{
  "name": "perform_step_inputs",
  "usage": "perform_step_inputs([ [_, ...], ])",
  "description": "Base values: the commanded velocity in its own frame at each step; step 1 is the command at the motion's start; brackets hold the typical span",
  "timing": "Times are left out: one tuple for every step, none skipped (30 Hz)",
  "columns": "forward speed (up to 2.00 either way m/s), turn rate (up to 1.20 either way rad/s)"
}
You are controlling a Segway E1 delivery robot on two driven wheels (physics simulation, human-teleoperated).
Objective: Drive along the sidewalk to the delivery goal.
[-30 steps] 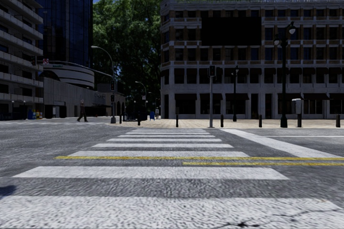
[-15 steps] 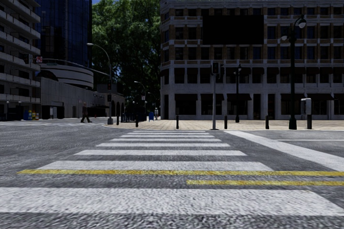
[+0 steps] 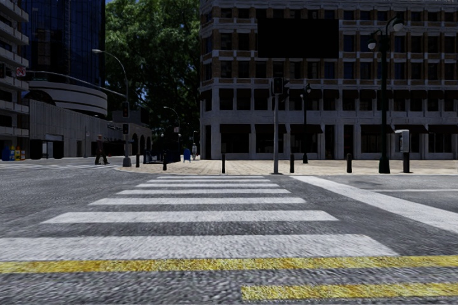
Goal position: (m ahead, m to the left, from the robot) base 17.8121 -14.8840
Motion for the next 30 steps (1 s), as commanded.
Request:
perform_step_inputs([
  [1.58, 0.0],
  [1.58, 0.0],
  [1.58, 0.0],
  [1.58, 0.0],
  [1.58, 0.0],
  [1.58, 0.0],
  [1.58, 0.0],
  [1.58, 0.0],
  [1.58, 0.0],
  [1.58, 0.0],
  [1.58, 0.0],
  [1.58, 0.0],
  [1.58, 0.0],
  [1.58, 0.0],
  [1.58, 0.0],
  [1.58, 0.0],
  [1.58, 0.0],
  [1.58, 0.0],
  [1.58, 0.0],
  [1.58, 0.0],
  [1.62, 0.0],
  [1.62, 0.0],
  [1.71, 0.0],
  [1.76, 0.0],
  [1.79, -0.1],
  [1.81, -0.61],
  [1.81, -0.61],
  [1.82, -0.79],
  [1.82, -0.84],
  [1.82, 0.0],
])
